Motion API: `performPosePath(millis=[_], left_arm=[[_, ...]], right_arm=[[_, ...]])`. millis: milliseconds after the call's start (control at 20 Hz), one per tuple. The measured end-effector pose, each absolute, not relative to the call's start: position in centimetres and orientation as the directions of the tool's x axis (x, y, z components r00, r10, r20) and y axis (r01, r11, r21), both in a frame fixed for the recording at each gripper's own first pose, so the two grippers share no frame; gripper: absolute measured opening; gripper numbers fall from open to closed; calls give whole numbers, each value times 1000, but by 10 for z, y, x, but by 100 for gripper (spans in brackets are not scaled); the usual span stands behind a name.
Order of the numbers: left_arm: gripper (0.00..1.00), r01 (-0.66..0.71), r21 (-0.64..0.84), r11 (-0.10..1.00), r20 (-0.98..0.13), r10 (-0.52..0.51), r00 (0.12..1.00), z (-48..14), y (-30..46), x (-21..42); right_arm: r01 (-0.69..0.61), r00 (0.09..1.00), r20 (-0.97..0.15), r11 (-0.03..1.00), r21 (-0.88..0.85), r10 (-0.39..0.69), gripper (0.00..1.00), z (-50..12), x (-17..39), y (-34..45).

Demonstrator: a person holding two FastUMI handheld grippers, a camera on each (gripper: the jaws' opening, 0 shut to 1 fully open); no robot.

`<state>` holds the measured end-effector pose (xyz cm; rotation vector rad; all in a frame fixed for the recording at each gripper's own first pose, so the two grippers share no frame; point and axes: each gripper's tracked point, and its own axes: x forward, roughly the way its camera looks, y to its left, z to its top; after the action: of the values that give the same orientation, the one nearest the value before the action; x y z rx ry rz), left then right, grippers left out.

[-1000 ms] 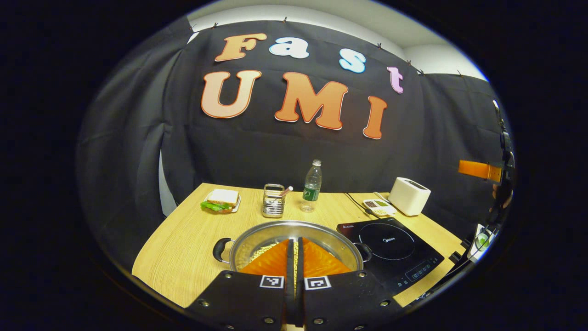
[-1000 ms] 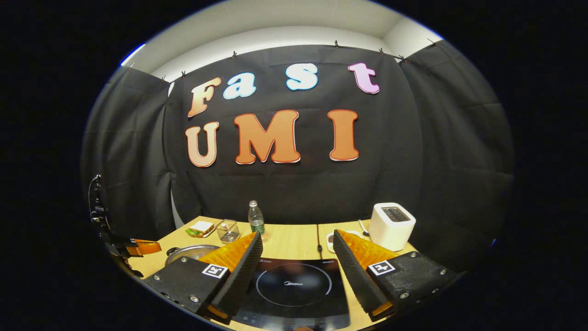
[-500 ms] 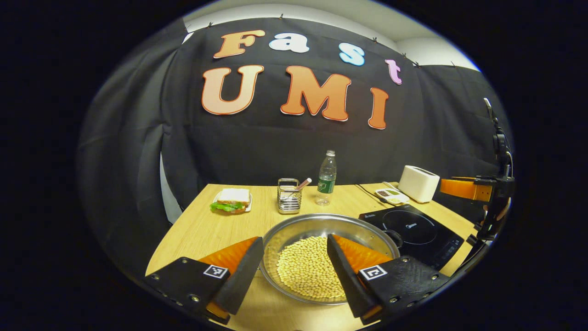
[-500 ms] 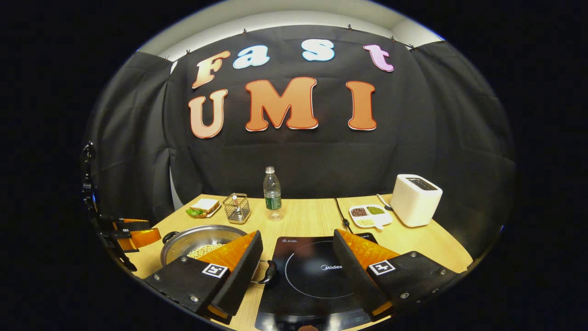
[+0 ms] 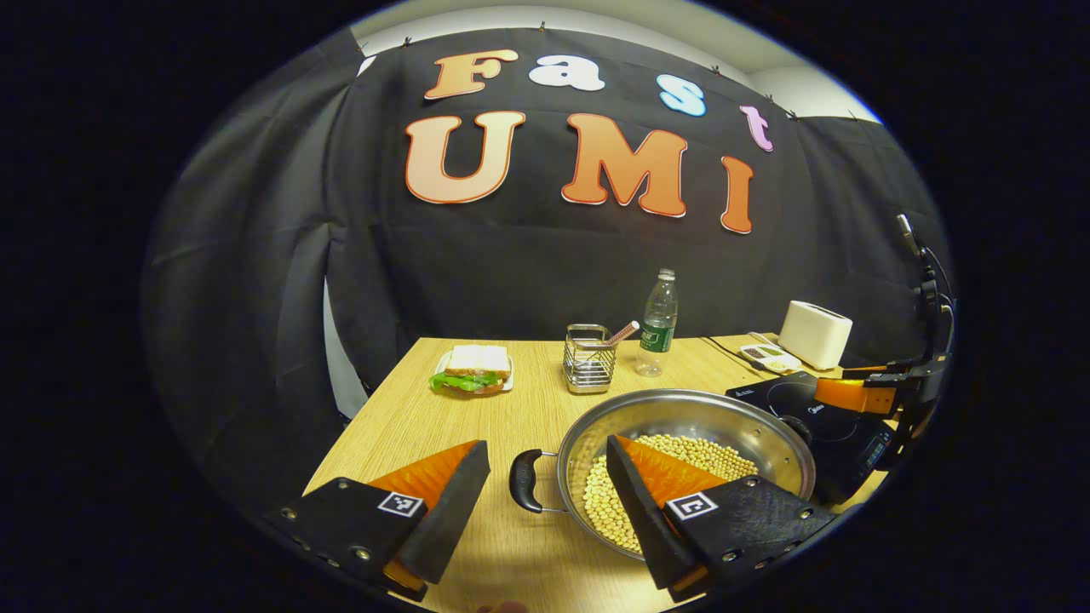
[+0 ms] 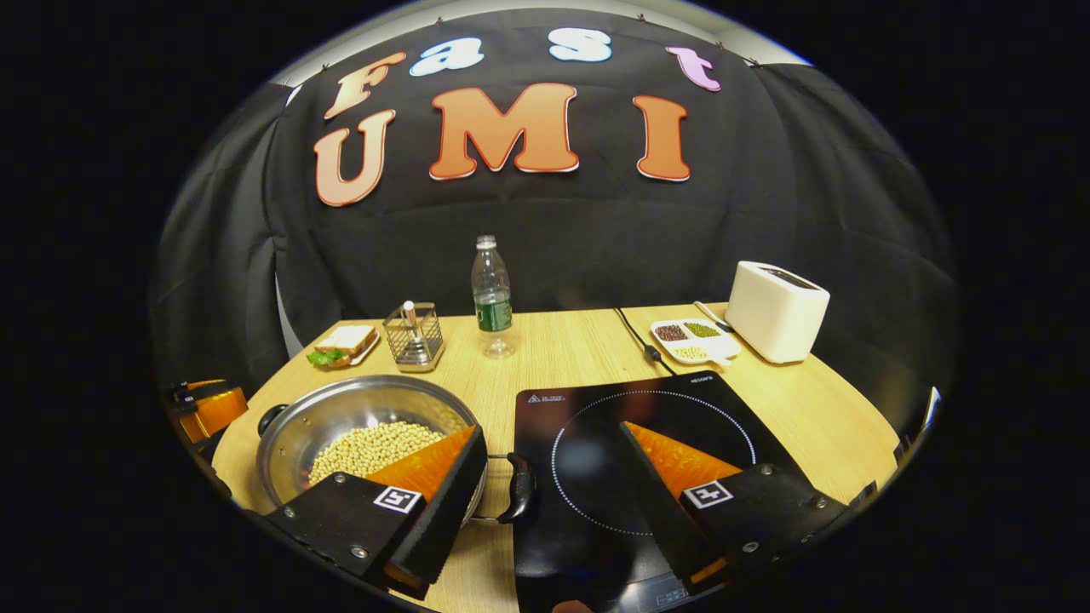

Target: First push the handle of the pot to place it horizontally, then grasp the pot with both hands and set it on the induction cooktop.

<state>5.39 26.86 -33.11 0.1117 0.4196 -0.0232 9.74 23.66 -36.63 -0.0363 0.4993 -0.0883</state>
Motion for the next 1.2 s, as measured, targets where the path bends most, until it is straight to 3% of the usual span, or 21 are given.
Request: performPosePath(millis=[150,500,850,1000,1150,1200], left_arm=[[88,77,43,996,-437,-51,898,-352,265,56],[88,53,27,998,-532,-30,846,-395,282,68],[88,84,26,996,-556,-56,829,-413,274,86],[88,95,25,995,-586,-62,808,-424,267,89],[90,48,74,996,-584,4,812,-425,283,92],[76,39,54,998,-584,0,811,-425,285,91]], right_arm=[[51,859,-507,997,-56,-73,96,-384,102,253],[53,821,-564,995,-83,-91,96,-410,104,260],[65,797,-599,997,-32,-72,95,-416,106,264],[69,772,-634,997,22,-40,89,-424,101,270],[67,773,-633,997,24,-36,82,-426,104,272],[74,772,-634,997,19,-45,75,-426,105,272]])
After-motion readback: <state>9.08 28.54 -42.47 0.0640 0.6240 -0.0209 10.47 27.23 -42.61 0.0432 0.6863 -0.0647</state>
